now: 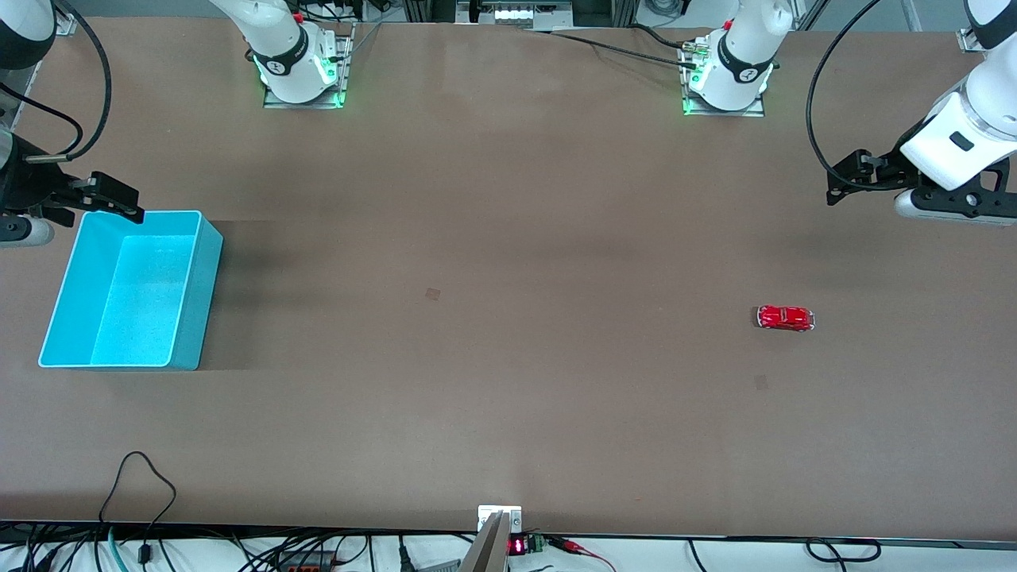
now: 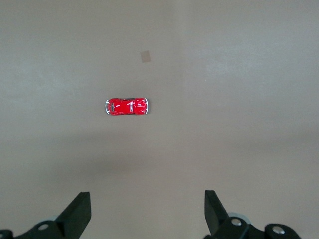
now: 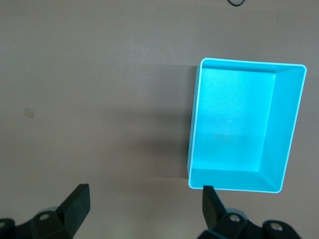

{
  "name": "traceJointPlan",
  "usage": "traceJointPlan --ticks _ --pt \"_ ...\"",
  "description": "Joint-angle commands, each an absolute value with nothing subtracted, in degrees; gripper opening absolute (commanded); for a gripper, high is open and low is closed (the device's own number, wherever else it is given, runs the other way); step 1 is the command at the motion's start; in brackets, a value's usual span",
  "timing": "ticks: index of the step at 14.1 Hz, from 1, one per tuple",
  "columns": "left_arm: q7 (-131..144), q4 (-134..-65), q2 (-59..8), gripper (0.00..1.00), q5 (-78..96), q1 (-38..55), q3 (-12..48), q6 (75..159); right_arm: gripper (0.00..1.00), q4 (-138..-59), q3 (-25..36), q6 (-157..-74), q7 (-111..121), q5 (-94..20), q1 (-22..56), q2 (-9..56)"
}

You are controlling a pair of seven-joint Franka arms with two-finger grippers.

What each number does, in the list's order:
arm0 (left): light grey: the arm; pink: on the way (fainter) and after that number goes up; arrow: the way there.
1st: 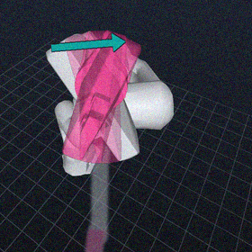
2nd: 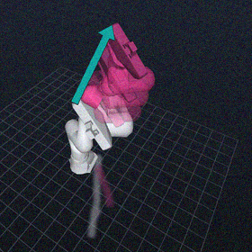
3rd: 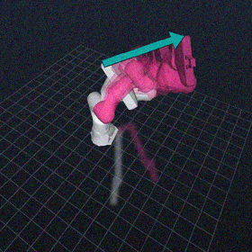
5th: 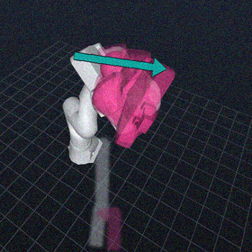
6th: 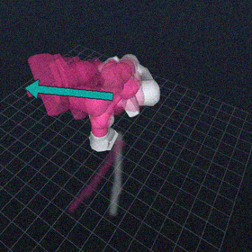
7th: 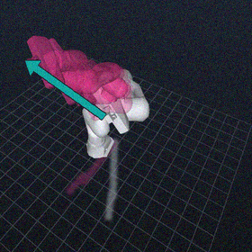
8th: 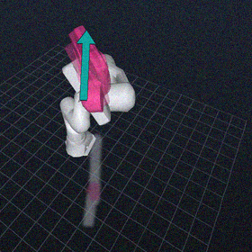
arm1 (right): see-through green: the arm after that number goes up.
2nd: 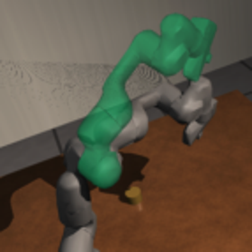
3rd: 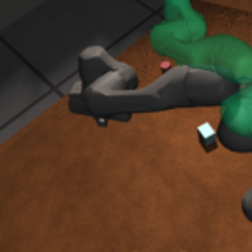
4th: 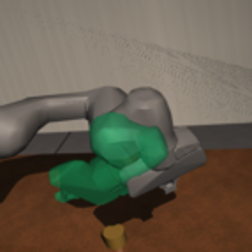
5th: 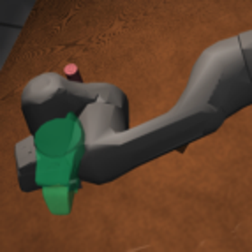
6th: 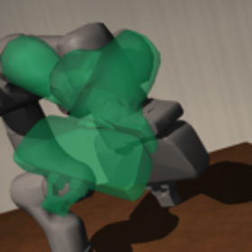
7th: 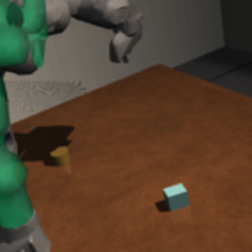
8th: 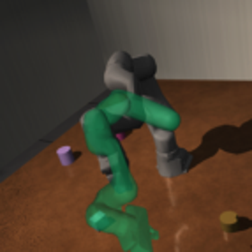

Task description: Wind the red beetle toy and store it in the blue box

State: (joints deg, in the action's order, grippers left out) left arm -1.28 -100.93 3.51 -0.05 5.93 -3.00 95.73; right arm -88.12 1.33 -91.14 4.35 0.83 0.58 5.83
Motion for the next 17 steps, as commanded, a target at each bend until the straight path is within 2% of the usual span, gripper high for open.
traceJointPlan --ticks 1,8,15,17 --pt "-1.2 -100.5 3.8 1.0 -1.1 6.3 -3.5 95.4 1.0 -88.4 1.4 -90.6 3.3 1.3 0.4 5.3" --pt "-1.1 -100.5 3.8 1.0 -1.1 6.3 -3.5 95.2 1.0 -88.4 1.3 -90.6 3.4 1.3 0.7 5.4" --pt "-1.1 -100.5 3.8 1.0 -1.1 6.4 -3.5 94.2 1.0 -88.9 1.3 -89.8 3.6 1.4 0.3 9.8" --pt "-1.1 -100.5 3.6 1.0 -0.9 6.2 -3.6 91.2 1.0 -88.9 1.3 -88.6 3.5 1.4 0.2 10.0"
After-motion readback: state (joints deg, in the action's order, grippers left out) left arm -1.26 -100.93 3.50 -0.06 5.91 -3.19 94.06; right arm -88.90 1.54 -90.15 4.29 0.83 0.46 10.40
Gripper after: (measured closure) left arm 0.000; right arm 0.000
